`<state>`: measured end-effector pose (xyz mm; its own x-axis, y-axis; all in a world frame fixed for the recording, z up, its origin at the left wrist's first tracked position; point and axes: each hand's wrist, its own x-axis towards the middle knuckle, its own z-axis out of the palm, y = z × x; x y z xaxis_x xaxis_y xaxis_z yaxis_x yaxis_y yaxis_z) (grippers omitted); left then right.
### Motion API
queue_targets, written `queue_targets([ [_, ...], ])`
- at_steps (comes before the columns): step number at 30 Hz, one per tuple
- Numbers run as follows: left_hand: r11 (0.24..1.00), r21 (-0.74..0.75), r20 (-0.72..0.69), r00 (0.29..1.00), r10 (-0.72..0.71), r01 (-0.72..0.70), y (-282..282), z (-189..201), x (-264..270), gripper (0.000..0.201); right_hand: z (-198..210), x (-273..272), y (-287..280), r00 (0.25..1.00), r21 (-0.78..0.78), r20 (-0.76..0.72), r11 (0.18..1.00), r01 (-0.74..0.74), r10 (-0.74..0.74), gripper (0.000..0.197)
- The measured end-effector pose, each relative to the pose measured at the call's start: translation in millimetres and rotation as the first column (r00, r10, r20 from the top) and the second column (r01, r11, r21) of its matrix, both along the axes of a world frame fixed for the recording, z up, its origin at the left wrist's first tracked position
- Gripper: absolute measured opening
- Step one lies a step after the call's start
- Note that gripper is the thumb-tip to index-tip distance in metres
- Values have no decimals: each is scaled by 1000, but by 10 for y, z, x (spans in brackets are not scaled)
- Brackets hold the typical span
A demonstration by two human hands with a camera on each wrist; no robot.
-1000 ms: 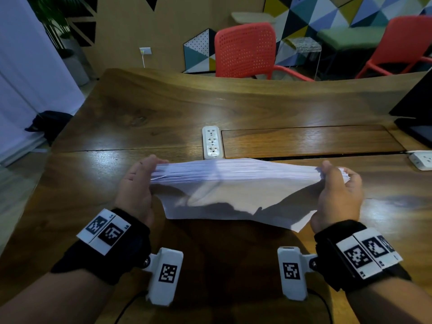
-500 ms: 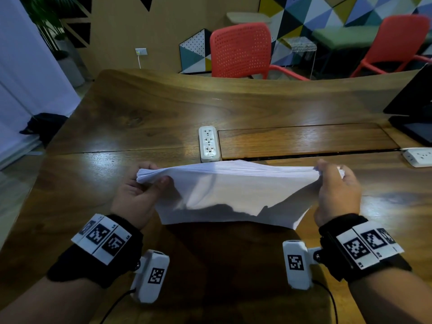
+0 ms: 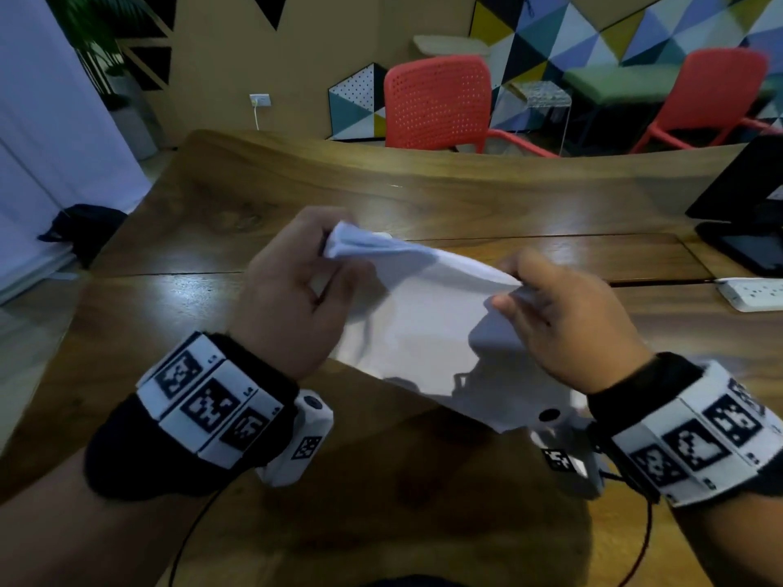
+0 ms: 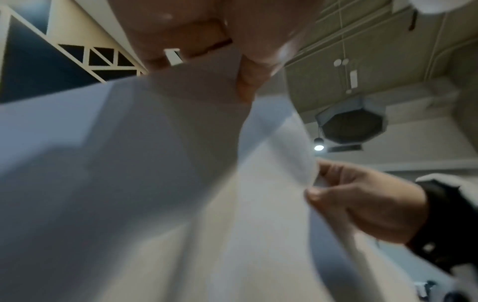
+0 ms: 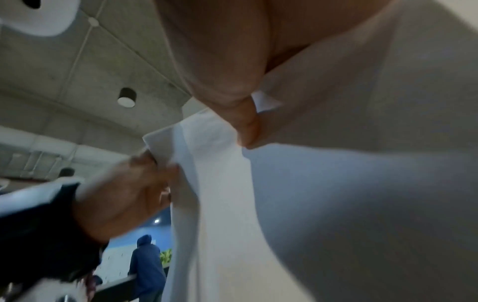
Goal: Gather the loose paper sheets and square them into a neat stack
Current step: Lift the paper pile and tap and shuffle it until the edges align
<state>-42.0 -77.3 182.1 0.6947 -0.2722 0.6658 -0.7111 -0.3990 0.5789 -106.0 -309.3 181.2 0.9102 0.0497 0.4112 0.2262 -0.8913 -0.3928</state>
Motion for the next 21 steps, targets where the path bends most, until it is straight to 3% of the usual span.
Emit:
queue_targets([
  [2,994,62,-43,995,93,-91,156,-168,77,36,-2,-19,-39,999,231,-24,973,-22,28,13],
  [5,960,40,-299,913,276,-277,417,-414,219,65,-28,-27,-61,993,584,-29,808,-76,114,8],
  [6,957,-59,-424,875,233,-283,448,-449,231,75,-52,-31,-56,990,655,-28,751,-84,136,12],
  [8,909,-351,-664,745,-72,-225,406,-492,177,75,-117,-35,-15,987,772,-36,632,-72,156,24],
  [9,867,-466,-698,677,-235,-179,333,-506,115,55,-161,-33,14,989,805,-32,590,-60,145,27],
  [10,843,-516,-696,649,-308,-154,247,-529,54,32,-202,-30,53,993,822,-27,567,-45,119,29],
  [11,844,-517,-675,674,-300,-142,177,-528,-12,22,-233,-30,102,997,832,-19,554,-27,78,31],
  [15,853,-489,-517,848,-117,-181,40,-465,-118,24,-309,-61,256,993,813,87,582,-27,-75,23],
  [18,857,-504,-395,912,-113,-112,55,-368,-191,38,-274,-119,288,972,793,216,597,-120,-91,25],
  [21,873,-473,-309,950,-42,-115,51,-203,-256,41,-210,-136,281,945,787,318,577,-219,-74,41],
])
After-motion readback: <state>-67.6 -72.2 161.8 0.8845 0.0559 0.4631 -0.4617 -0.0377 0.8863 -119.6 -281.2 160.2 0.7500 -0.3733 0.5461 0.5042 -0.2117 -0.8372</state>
